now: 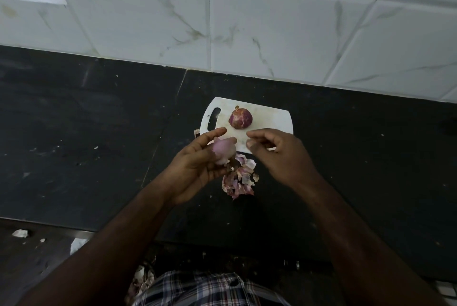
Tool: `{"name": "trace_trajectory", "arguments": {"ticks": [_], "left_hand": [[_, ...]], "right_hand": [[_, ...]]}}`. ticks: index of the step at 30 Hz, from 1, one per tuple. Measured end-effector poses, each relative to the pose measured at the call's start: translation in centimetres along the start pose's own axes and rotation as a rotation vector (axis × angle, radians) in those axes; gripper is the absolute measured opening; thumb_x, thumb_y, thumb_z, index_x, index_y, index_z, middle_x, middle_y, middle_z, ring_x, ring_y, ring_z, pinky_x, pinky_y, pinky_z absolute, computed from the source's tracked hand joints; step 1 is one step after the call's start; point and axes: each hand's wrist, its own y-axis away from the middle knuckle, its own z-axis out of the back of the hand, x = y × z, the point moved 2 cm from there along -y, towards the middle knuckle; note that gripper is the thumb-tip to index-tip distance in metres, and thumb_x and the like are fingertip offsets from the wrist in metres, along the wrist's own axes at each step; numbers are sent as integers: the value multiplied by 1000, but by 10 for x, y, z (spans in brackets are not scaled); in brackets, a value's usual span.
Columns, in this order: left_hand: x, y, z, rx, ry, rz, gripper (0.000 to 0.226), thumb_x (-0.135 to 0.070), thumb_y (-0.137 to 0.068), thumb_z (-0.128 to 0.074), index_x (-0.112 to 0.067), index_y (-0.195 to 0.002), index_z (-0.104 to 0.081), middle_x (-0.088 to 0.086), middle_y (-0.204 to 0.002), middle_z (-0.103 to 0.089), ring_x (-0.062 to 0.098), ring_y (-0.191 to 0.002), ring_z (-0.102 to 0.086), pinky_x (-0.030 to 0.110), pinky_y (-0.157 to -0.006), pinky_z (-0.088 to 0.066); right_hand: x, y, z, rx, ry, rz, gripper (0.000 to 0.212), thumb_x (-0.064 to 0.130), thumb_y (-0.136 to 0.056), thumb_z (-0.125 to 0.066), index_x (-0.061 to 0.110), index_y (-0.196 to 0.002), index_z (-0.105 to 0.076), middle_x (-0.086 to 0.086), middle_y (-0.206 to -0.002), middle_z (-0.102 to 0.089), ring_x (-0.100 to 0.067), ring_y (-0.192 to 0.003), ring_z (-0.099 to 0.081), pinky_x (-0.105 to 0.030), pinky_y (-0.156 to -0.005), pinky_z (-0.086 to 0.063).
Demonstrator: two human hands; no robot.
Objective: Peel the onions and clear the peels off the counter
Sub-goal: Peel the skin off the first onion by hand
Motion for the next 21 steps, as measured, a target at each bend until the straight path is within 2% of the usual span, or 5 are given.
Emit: {"name": "trace_trajectory", "arguments": {"ticks": [3,6,13,16,21], "left_hand": [[3,-1,1,-28,-28,18,61,-3,-78,-57,-10,-139,-49,14,-122,-68,21,-80,-68,28,-61,-55],[4,-1,0,-39,-80,31,53,-5,-77,-57,-8,-130,-52,12,-104,-69,18,-72,-65,26,-57,-52],[1,4,-5,-14,-222,-3,46,-2,-90,-51,-7,-136,-57,12,-116,-71,11,-84,-69,23,-65,-54],[1,2,-5,-35,-288,-10,47,-7,-92,-53,-9,-139,-56,12,-128,-68,18,-102,-68,28,-80,-56],[0,-1,-10,-60,-353,-28,53,-18,-86,-58,-11,-138,-58,11,-130,-68,23,-114,-66,37,-94,-54]], "right_hand": [[9,2,-11,110,-21,56,34,25,-88,-71,26,-122,-70,13,-111,-73,1,-96,-66,-27,-86,-57],[18,2,-14,116,59,129,32,22,-86,-73,25,-118,-72,10,-105,-75,2,-89,-68,-25,-83,-58],[23,-2,-11,170,149,169,32,27,-82,-77,21,-114,-74,6,-96,-77,0,-83,-71,-24,-79,-59],[24,0,-16,121,203,183,31,31,-81,-76,19,-110,-75,4,-93,-77,-3,-81,-70,-26,-78,-59],[26,3,-21,39,231,195,23,36,-81,-77,18,-97,-78,6,-81,-74,-1,-69,-63,-13,-65,-48]]}}
